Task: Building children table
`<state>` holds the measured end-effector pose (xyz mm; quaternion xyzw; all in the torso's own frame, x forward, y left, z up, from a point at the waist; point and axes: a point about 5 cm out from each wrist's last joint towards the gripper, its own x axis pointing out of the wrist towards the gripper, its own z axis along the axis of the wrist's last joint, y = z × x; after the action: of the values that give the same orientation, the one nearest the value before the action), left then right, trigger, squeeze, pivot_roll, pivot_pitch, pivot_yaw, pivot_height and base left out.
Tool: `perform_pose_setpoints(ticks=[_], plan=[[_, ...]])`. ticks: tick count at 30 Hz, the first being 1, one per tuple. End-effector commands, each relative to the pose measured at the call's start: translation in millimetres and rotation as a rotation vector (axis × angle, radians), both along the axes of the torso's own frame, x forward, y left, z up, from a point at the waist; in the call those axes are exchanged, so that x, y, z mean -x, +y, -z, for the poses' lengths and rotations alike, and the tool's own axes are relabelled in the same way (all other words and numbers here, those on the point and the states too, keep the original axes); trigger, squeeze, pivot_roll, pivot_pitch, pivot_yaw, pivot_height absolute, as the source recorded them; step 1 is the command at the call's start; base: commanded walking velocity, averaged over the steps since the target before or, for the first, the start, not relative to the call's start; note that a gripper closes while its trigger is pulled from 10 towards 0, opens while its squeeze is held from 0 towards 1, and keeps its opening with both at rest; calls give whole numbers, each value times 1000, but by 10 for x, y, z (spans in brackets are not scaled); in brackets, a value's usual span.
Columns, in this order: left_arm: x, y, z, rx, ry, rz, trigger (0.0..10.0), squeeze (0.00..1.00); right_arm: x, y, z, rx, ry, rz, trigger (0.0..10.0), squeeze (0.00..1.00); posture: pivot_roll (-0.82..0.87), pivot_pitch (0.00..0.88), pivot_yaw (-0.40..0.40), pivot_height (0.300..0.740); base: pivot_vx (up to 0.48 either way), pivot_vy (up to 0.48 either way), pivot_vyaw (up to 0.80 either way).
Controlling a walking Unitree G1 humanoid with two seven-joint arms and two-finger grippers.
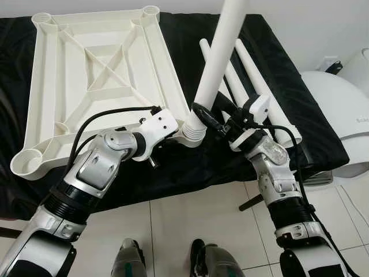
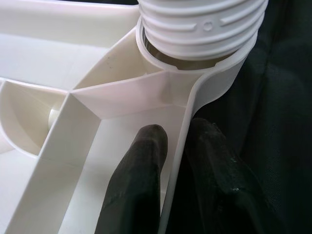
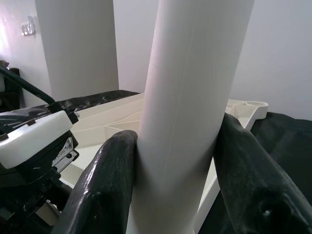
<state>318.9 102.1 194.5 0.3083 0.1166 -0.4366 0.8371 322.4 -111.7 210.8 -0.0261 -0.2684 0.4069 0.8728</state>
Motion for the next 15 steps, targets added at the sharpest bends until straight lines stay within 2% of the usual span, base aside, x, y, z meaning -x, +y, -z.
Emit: perform_pose_setpoints(ticks=[1, 15], plan=[[51, 27, 157, -35, 95, 25, 10000, 0, 13, -53, 149, 49, 46, 22, 10000, 0, 94, 203, -45, 740, 0, 0, 0], [36, 9, 117, -25, 86, 23, 10000, 0, 55, 50, 196, 110, 16, -13, 10000, 0, 92, 211, -48, 740, 0, 0, 0]])
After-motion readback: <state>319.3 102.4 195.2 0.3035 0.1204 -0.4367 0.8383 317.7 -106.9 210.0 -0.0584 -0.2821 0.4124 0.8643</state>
